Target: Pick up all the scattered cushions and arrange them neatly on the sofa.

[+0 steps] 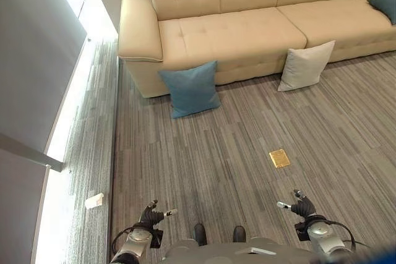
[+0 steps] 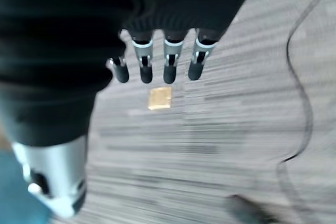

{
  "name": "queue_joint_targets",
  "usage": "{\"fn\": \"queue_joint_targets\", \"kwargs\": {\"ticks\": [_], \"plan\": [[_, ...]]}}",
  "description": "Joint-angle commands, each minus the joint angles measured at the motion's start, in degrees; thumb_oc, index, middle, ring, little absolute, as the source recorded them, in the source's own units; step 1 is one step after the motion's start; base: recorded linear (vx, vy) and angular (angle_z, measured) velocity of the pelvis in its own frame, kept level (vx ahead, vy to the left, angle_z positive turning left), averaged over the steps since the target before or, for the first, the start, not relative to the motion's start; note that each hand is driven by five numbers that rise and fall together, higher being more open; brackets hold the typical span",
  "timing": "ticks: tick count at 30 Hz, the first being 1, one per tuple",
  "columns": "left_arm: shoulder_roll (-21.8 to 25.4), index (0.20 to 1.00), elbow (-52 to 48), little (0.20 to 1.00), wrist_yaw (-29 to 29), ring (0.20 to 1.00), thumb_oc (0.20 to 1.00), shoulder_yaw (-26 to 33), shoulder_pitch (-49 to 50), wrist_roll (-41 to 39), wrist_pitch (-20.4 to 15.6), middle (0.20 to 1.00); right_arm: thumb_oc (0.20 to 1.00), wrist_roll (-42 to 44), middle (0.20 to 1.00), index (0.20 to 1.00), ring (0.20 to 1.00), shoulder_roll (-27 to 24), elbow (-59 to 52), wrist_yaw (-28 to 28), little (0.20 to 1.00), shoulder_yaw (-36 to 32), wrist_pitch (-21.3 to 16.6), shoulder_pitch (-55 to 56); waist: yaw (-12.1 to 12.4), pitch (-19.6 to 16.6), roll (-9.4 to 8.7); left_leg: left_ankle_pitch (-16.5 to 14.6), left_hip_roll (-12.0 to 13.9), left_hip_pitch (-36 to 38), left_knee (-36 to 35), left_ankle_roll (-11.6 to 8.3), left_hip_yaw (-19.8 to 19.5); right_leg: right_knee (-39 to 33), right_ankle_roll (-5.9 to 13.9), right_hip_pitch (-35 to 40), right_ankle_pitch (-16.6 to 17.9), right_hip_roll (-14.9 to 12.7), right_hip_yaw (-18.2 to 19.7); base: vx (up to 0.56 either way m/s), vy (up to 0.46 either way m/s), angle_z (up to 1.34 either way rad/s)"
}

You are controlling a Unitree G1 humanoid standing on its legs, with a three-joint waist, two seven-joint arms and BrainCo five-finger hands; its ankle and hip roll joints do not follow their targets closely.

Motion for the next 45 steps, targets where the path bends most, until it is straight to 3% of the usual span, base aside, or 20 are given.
{"fn": "queue_joint_targets", "kwargs": {"ticks": [1,11,17,23,28,31,33,37,38,39,40,42,45], "plan": [[-1.5,1.000,3.4,1.000,1.2,1.000,1.000,-1.5,-3.3,2.2,-0.7,1.000,1.000,-1.1,1.000,1.000,1.000,-1.2,1.4,-0.9,1.000,0.2,-0.2,-1.8,0.4,-0.2,0.19,-3.6,2.1,1.7,0.5,-4.61,1.2,0.5,6.71,0.0,-1.0,-4.6,-2.7,0.00,0.000,0.00],[-1.1,1.000,7.0,1.000,0.8,1.000,1.000,-1.2,-2.9,4.3,0.3,1.000,1.000,-1.4,1.000,1.000,1.000,-1.2,5.0,-0.6,1.000,0.2,0.8,-2.5,0.9,0.0,0.17,-3.9,2.1,1.8,0.5,-4.39,1.4,0.5,6.93,-0.3,-0.8,-4.6,-2.7,0.00,0.006,-0.01],[-0.5,1.000,7.1,1.000,1.0,1.000,1.000,-0.6,-2.8,3.7,0.4,1.000,1.000,-1.2,1.000,1.000,1.000,-1.5,3.6,0.0,1.000,0.5,1.0,-3.5,2.1,0.4,-0.50,-4.2,1.0,1.8,0.5,-3.19,1.1,1.5,7.29,-0.5,-0.7,-5.4,-2.6,0.03,0.075,-0.03],[0.2,1.000,7.0,1.000,1.3,1.000,1.000,0.2,-2.9,3.2,0.4,1.000,1.000,-2.0,1.000,1.000,1.000,-1.8,2.7,0.0,1.000,0.9,1.3,-4.6,3.1,1.4,-0.74,-5.3,-0.1,0.6,2.1,-1.71,0.4,7.1,8.03,-3.5,-1.0,-7.3,-2.7,0.00,0.095,-0.01],[1.2,1.000,6.8,1.000,1.3,1.000,1.000,-0.1,-3.7,3.5,0.5,1.000,1.000,-3.2,1.000,1.000,1.000,-1.8,2.1,0.4,1.000,2.3,1.7,-5.6,3.2,4.1,-0.11,-6.9,-0.8,1.4,4.1,0.55,-2.2,22.6,8.60,-10.5,0.0,-8.9,-0.8,0.05,0.112,-0.04],[1.3,1.000,5.9,1.000,1.4,1.000,1.000,-0.5,-4.1,3.2,0.2,1.000,1.000,-3.6,1.000,1.000,1.000,-2.3,1.7,0.3,1.000,2.6,1.6,-5.7,2.4,3.9,-0.10,-7.1,-1.1,2.3,3.6,0.16,-3.9,18.5,7.36,-11.3,-1.8,-6.1,1.4,0.14,-0.052,0.34],[1.3,1.000,6.0,1.000,1.4,1.000,1.000,-0.8,-4.4,3.1,0.1,1.000,1.000,-3.7,1.000,1.000,1.000,-2.6,1.4,0.2,1.000,3.1,1.6,-5.8,1.7,3.8,-0.53,-7.4,-1.4,2.8,3.3,-0.32,-5.2,14.6,6.88,-12.5,-1.2,-4.0,3.0,0.17,-0.138,0.37],[0.8,1.000,6.7,1.000,1.4,1.000,1.000,-0.8,-4.7,2.6,-0.1,1.000,1.000,-2.8,1.000,1.000,1.000,-2.4,1.5,0.1,1.000,2.8,1.3,-5.4,1.4,3.2,-1.07,-7.9,-0.8,2.8,3.9,-2.29,-7.2,11.6,5.62,-10.1,-2.3,-2.7,2.8,0.14,-0.224,0.94],[0.3,1.000,6.8,1.000,1.0,1.000,1.000,-0.9,-4.7,2.0,-0.2,1.000,1.000,-1.8,1.000,1.000,1.000,-2.3,1.5,0.3,1.000,2.1,0.8,-4.5,0.8,3.0,-1.54,-8.2,0.4,1.7,7.7,-4.28,-7.0,10.1,4.22,-7.7,-3.3,-2.4,1.5,0.21,-0.469,1.26],[0.1,1.000,6.4,1.000,1.0,1.000,1.000,-1.2,-4.8,1.4,-0.1,1.000,1.000,-1.3,1.000,1.000,1.000,-2.3,1.4,0.3,1.000,2.0,0.6,-4.1,0.8,4.1,-2.22,-6.0,0.7,-2.1,15.4,-6.21,-6.5,8.9,3.24,-6.1,-3.4,-2.3,0.6,0.15,-0.402,1.11],[-0.1,1.000,6.1,1.000,0.8,1.000,1.000,-1.3,-5.0,0.8,0.1,1.000,1.000,-0.9,1.000,1.000,1.000,-2.4,1.7,0.4,1.000,1.8,0.7,-4.1,0.9,4.7,-2.60,-5.0,1.1,-4.4,19.3,-6.69,-5.8,8.5,2.81,-5.5,-3.5,-2.5,0.2,0.01,-0.300,1.16],[-0.1,1.000,5.4,1.000,0.6,1.000,1.000,-1.8,-4.8,0.7,0.1,1.000,1.000,0.0,1.000,1.000,1.000,-2.4,2.3,0.4,1.000,1.7,1.0,-3.2,1.1,5.6,-3.45,-3.6,3.1,-8.6,25.1,-6.42,-2.0,7.3,1.51,-3.6,-4.1,-2.6,-0.8,0.02,-0.184,0.41],[-0.2,1.000,5.8,1.000,0.6,1.000,1.000,-2.4,-4.2,1.4,0.3,1.000,1.000,0.6,1.000,1.000,1.000,-2.5,2.8,0.5,1.000,1.6,1.0,-2.8,1.2,4.9,-3.79,-5.4,3.1,-10.8,21.2,-5.08,0.1,6.1,1.82,-2.4,-4.9,-2.7,-1.2,0.12,-0.040,0.31]]}}
